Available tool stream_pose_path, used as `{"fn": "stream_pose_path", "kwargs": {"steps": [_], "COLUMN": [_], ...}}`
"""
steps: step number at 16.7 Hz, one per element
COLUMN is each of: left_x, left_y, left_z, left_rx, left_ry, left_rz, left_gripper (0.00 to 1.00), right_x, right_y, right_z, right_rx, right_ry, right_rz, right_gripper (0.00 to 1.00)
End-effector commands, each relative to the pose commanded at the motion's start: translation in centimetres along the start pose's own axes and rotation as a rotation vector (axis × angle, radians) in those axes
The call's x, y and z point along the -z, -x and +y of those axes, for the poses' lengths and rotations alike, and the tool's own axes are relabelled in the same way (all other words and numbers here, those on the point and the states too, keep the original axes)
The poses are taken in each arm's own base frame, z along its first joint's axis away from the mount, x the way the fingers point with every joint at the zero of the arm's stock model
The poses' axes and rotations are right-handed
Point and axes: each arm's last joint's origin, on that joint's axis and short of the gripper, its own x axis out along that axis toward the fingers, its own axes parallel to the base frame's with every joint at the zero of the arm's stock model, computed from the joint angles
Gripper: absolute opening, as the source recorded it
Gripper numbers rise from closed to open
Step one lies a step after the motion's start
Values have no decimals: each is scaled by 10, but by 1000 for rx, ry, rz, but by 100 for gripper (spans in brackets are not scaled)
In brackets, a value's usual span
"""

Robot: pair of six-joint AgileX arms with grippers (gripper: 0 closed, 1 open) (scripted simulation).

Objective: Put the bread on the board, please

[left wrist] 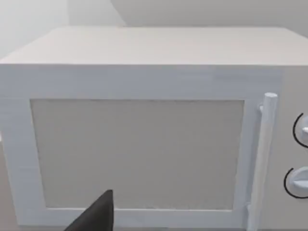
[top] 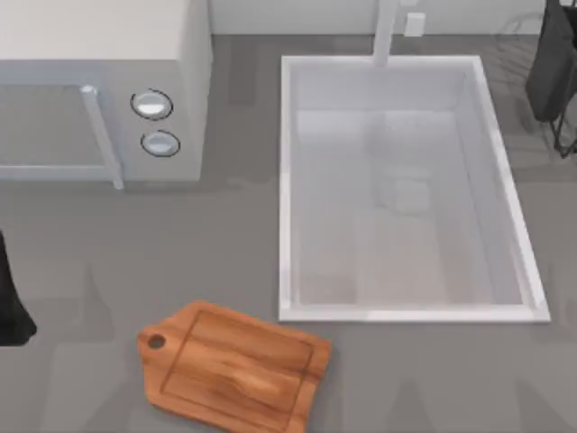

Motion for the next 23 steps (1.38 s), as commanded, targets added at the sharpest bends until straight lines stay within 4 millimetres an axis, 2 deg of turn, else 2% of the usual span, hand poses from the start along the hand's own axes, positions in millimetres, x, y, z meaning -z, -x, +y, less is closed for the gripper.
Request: {"fn": "stream_pose_path", "kwargs": {"steps": [5,10,15,19,23], "left_x": [0,0,0,0,0], "left_y": [0,0,0,0,0], "left_z": [0,0,0,0,0], "left_rx": [0,0,0,0,0], "left_ry": [0,0,0,0,0], "left_rz": [0,0,0,0,0], "left_gripper": [100,100,100,100,100], "right_x": [-9,-38,-52,-45,-30], "right_y": [-1,-18,-68,-116,-156], "right_z": [-1,-6,-17,-31,-46], "right_rx": [10,-8,-187,-439,-698], "right_ry": [62,322,616,778,867], "right_rz": [55,342,799,1105,1284], "right_gripper": [100,100,100,100,100]}}
